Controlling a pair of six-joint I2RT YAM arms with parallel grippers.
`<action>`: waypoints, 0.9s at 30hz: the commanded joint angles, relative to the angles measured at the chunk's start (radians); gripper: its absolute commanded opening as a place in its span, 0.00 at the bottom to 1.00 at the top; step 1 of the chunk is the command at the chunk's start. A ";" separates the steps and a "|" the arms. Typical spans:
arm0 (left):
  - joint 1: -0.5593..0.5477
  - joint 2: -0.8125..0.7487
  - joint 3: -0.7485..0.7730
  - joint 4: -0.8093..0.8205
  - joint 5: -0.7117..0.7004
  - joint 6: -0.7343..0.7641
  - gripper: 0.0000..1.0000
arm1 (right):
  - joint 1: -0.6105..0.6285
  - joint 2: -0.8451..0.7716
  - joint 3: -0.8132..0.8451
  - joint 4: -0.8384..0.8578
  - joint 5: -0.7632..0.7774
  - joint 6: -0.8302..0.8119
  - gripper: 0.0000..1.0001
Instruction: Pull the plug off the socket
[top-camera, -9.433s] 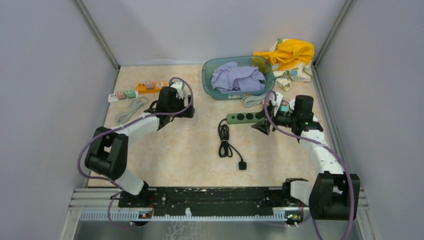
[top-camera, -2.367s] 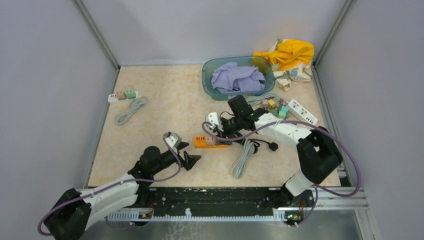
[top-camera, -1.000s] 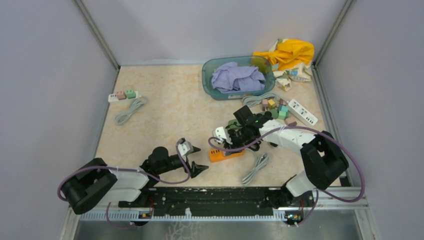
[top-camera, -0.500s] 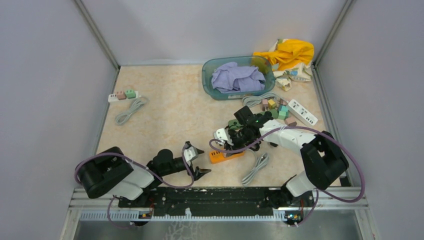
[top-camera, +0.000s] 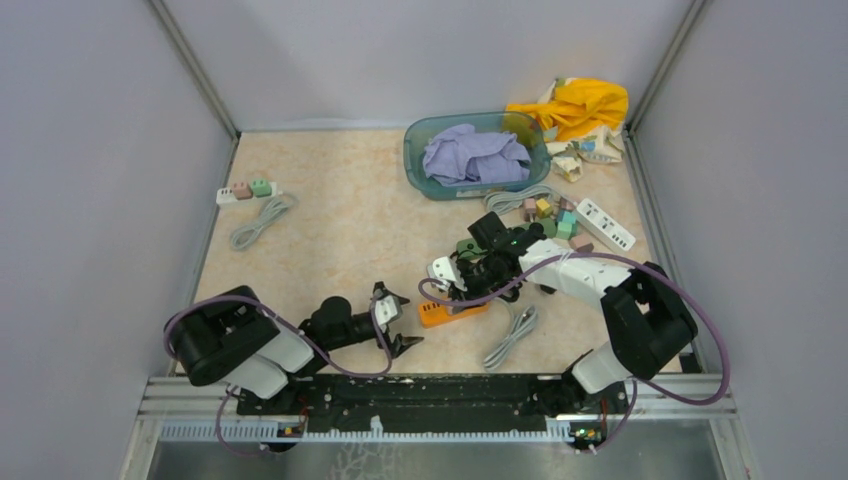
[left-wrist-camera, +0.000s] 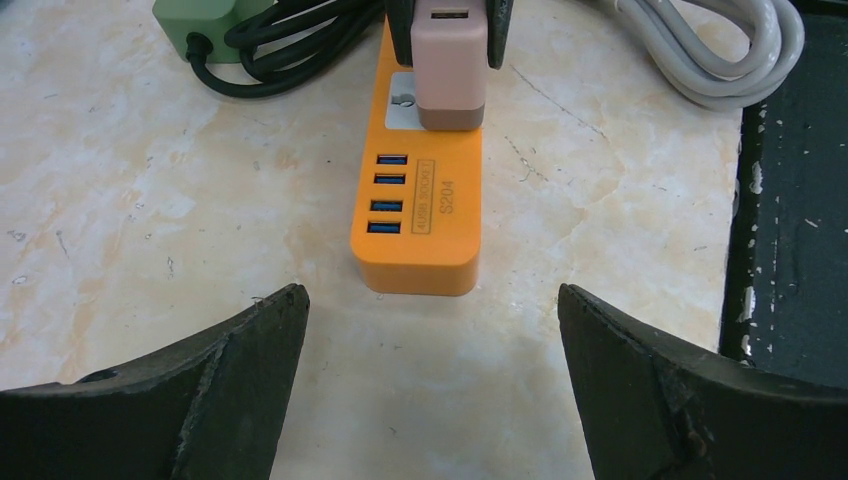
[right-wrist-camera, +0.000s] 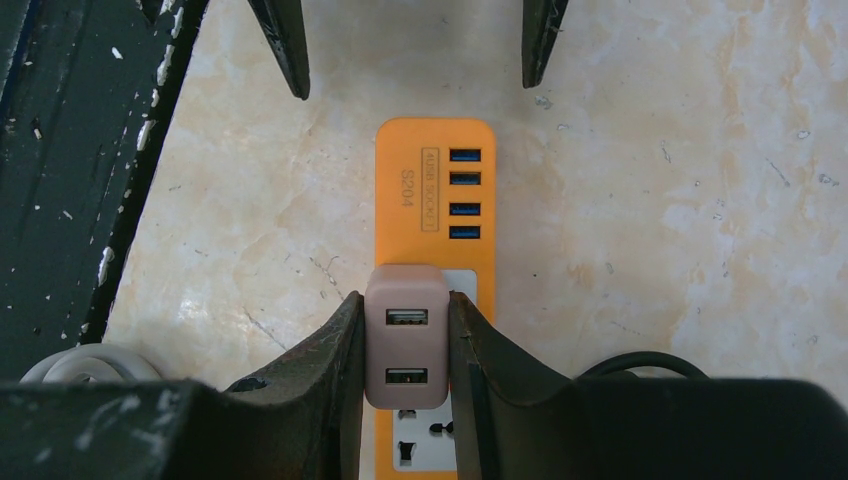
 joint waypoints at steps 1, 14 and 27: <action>-0.005 0.038 0.039 0.040 -0.003 0.042 0.99 | -0.006 -0.040 -0.003 0.015 -0.049 -0.025 0.04; -0.004 0.252 0.137 0.187 0.040 -0.005 0.84 | -0.006 -0.038 -0.007 0.020 -0.060 -0.023 0.05; -0.006 0.400 0.192 0.286 0.073 -0.042 0.68 | -0.004 -0.026 -0.007 0.025 -0.063 -0.022 0.05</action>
